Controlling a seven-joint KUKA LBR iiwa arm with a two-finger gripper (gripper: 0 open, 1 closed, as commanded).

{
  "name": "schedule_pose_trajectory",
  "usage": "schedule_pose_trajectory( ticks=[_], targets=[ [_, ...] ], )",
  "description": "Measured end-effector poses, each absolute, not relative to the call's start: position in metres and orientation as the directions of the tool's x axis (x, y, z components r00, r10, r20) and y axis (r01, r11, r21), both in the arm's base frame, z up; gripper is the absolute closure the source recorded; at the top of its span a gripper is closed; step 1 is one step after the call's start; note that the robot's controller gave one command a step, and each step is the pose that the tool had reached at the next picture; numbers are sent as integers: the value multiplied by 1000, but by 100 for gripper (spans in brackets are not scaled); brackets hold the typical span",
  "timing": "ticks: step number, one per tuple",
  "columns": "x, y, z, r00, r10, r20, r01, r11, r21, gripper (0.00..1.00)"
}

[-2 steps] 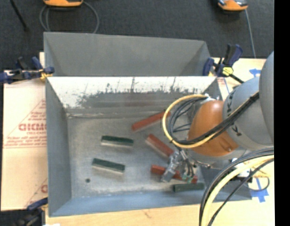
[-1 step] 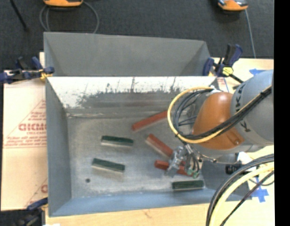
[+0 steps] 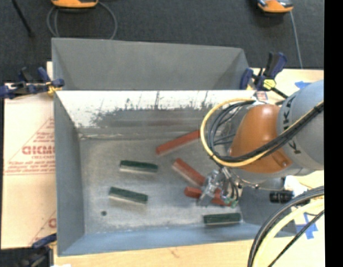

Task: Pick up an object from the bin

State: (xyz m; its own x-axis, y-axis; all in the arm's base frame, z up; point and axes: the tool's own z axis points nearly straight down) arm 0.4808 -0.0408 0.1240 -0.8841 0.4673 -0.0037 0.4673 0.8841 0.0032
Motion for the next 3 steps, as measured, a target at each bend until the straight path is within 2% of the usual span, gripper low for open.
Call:
schedule_pose_trajectory(
  ticks=[1,2,3],
  targets=[
    [482,-41,146,-890,457,-4,457,890,3,100],
    [483,-41,152,-894,448,-5,448,894,2,100],
    [485,-41,175,-899,438,-5,438,899,3,100]
  ],
)
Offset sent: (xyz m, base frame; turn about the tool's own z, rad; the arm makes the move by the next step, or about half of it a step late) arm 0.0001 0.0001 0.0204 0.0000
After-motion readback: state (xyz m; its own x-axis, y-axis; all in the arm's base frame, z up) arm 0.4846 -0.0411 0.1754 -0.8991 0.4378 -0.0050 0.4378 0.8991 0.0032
